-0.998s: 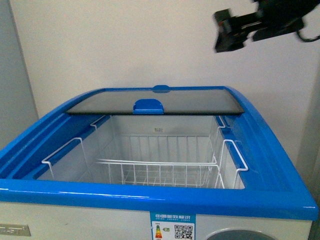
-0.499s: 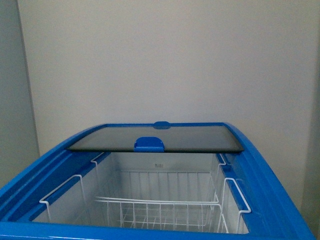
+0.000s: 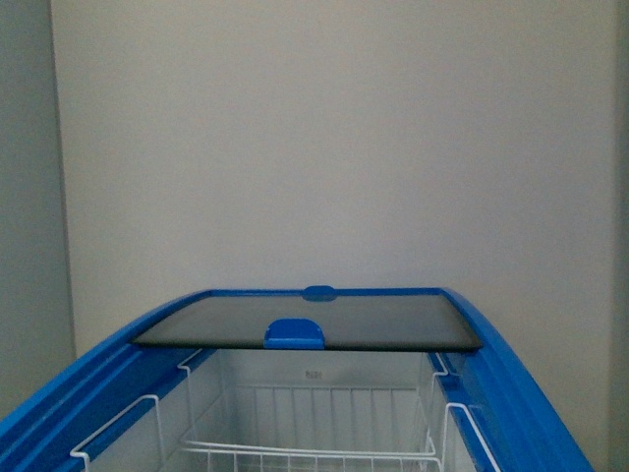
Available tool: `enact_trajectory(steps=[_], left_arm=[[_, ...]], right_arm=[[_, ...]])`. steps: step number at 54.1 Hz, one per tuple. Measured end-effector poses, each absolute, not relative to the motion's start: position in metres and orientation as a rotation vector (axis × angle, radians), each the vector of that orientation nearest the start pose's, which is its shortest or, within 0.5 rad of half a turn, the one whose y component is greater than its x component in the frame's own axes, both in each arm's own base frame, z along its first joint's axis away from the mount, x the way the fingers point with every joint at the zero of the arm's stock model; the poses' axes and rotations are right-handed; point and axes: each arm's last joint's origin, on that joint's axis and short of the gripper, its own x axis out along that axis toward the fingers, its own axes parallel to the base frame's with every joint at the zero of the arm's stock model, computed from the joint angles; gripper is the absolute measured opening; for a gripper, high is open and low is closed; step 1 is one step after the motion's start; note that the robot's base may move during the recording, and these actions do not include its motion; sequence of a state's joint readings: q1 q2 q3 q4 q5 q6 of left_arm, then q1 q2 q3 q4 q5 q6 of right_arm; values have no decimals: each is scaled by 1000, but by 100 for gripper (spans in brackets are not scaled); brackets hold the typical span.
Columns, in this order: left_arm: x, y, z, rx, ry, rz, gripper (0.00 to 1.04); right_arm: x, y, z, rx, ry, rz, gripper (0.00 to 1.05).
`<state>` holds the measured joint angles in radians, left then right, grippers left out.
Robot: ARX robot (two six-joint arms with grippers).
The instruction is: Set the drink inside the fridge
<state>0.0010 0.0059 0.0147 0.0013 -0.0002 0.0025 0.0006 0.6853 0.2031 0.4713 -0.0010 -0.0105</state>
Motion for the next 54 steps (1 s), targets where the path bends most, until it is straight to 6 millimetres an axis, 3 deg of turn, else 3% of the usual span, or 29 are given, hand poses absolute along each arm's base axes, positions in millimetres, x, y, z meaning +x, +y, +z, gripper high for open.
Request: enact_trajectory(steps=[25, 54], left_arm=[[97, 0, 168, 2, -10, 1, 97], [97, 0, 168, 2, -10, 1, 97]], right_arm=[[130, 0, 182, -10, 7, 1, 3], [114, 0, 172, -10, -17, 1, 3]])
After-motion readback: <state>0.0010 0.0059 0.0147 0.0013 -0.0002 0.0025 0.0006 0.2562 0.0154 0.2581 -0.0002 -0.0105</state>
